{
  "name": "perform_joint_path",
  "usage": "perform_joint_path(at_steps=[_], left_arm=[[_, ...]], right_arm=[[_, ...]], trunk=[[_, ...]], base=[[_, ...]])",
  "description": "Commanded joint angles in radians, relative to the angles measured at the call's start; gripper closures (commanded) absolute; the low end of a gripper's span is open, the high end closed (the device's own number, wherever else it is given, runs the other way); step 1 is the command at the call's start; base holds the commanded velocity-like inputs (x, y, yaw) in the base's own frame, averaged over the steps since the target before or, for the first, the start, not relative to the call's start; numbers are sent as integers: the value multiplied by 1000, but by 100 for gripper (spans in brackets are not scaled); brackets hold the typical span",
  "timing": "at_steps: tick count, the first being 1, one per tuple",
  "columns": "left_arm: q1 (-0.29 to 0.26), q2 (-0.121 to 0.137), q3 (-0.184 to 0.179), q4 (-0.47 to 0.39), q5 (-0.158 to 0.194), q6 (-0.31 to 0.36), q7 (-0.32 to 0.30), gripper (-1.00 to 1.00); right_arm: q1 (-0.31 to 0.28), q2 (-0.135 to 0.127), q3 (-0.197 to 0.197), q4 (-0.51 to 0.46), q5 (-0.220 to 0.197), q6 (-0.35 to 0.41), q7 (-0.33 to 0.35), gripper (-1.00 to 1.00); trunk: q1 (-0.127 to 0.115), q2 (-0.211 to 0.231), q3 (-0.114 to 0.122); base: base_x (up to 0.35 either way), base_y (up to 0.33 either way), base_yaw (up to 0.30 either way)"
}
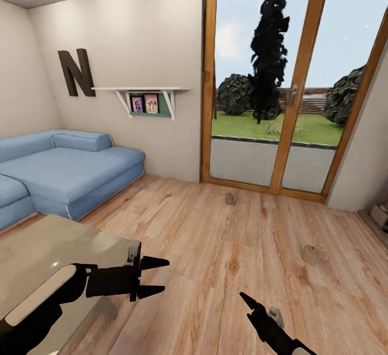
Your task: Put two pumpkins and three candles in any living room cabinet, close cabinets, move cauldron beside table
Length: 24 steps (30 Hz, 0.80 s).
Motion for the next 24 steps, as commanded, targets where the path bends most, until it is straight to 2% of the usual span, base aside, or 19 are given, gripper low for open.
perform_joint_path(at_steps=[1, 11, 16, 24], left_arm=[[-1, 1, -1, -1, 11, 0, 10, -100], [-1, 1, -2, -2, 11, 0, 11, -100], [-1, 1, -2, -2, 11, 0, 10, -100], [-1, 1, -2, -2, 11, 0, 10, -100]], right_arm=[[-1, 0, -1, 0, -6, 10, 3, -100], [-1, 0, -1, 0, -6, 9, 3, -100], [-1, 0, -1, 0, -6, 9, 3, -100], [-1, 0, -2, 0, -6, 10, 3, -100]], trunk=[[0, 0, -1], [0, 0, -1], [-19, 35, 15], [-50, 91, 44]], base=[[0, 0, 0], [0, 0, 0], [0, 0, -58], [0, 0, -213]])
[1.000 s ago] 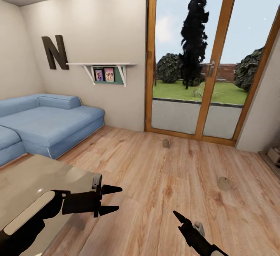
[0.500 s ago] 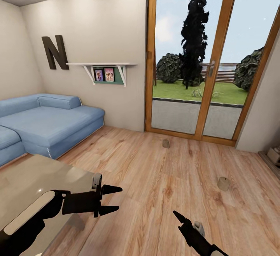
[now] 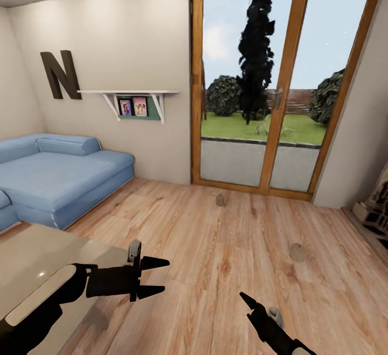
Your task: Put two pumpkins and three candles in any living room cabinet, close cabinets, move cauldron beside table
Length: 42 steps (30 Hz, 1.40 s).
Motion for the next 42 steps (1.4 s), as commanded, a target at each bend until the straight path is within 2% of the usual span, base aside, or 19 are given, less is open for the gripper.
perform_joint_path(at_steps=[1, 16, 23, 28, 36, 42], left_arm=[[-1, 1, -1, -1, 10, 0, 9, -100], [-1, 1, 0, -1, 10, 0, 9, -100], [-1, 3, 1, -1, 10, 1, 9, -100], [-1, 2, 1, -1, 11, 1, 9, -100], [-1, 2, 1, 0, 10, 2, 8, -100], [-1, 2, 1, 0, 10, 2, 9, -100]], right_arm=[[-1, 0, -1, 0, -6, 12, 3, -100], [-1, 0, -1, 0, -6, 9, 3, -100], [-1, 0, -1, 0, -6, 9, 3, -100], [-1, 0, -2, 0, -6, 9, 3, -100], [-1, 0, -2, 2, -6, 8, 3, -100], [-1, 0, -2, 2, -6, 8, 3, -100]], trunk=[[-4, 7, 2], [-62, 112, 49], [-88, 161, 71], [-88, 161, 71], [-88, 161, 72], [-88, 161, 74]], base=[[0, 0, -31], [0, 0, -12], [0, 0, -197], [59, 0, -167], [296, 29, -36], [233, 24, -233]])
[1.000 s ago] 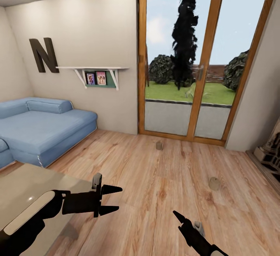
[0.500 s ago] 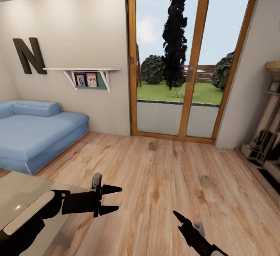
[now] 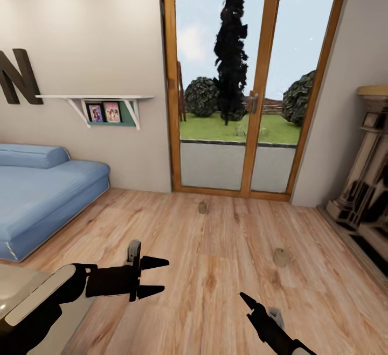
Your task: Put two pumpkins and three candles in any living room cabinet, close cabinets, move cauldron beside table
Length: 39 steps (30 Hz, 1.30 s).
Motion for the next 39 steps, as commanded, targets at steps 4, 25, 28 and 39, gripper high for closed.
perform_joint_path(at_steps=[4, 25, 28, 39], left_arm=[[-1, 1, -2, 0, 11, 0, 9, -100], [-1, 2, -1, -1, 12, 0, 9, -100], [-1, 2, -1, -1, 11, 0, 9, -100], [-1, 1, -2, -1, 11, 0, 10, -100]], right_arm=[[-1, 0, -1, 0, -6, -1, 3, -100], [-1, 1, -2, 26, -7, -32, 4, -100], [-1, 1, -2, 26, -7, -32, 4, -100], [-1, 1, -2, 26, -7, -32, 4, -100]], trunk=[[0, 0, 1], [0, 0, 2], [0, 0, 2], [0, 0, 2]], base=[[68, 49, -271], [120, 119, -82], [320, 115, -39], [326, 28, -41]])
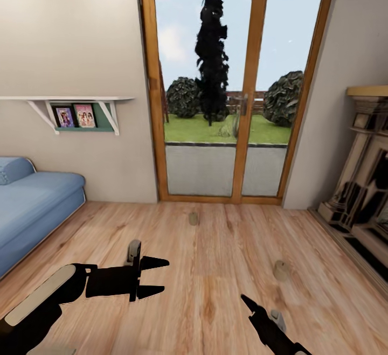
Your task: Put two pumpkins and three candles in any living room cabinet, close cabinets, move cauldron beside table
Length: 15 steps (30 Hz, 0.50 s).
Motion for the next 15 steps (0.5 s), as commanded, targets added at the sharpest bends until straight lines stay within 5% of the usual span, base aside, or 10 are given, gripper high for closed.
perform_joint_path(at_steps=[1, 15], left_arm=[[-1, 0, -1, -1, 11, 0, 10, -100], [-1, 0, -1, 0, 11, 0, 10, -100]], right_arm=[[-1, 0, -2, 0, -6, 10, 3, -100], [-1, 0, -2, 0, -6, 10, 3, -100]], trunk=[[1, 0, -1], [1, 0, -1]], base=[[334, 1, -29], [334, 0, -63]])
